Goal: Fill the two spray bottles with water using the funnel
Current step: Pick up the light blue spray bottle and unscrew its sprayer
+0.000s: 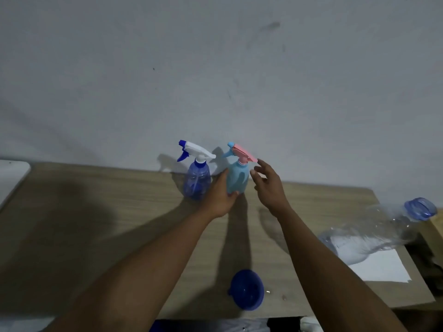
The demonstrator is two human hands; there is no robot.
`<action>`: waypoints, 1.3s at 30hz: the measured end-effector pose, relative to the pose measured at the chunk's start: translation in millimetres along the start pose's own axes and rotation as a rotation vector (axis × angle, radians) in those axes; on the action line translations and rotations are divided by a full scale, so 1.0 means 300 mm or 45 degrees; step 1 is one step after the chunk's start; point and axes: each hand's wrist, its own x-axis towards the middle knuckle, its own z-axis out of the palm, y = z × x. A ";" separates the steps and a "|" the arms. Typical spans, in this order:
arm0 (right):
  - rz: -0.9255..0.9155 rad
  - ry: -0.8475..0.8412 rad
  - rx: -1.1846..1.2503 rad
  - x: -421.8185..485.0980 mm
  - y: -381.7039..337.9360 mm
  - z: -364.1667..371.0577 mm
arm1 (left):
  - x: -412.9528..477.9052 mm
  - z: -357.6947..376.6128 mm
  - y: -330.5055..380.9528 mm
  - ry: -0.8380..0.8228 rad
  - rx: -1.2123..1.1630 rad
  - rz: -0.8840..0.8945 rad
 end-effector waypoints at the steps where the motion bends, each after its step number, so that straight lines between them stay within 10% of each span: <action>1: -0.031 -0.022 0.001 0.020 -0.014 0.002 | 0.030 0.006 -0.011 -0.010 0.021 -0.002; 33: -0.272 -0.059 0.293 -0.588 -0.587 -0.295 | -0.719 -0.248 0.382 -0.306 -0.507 0.292; 39: -0.382 -0.334 0.347 -0.731 -0.611 -0.319 | -0.851 -0.265 0.394 -0.212 -0.495 0.322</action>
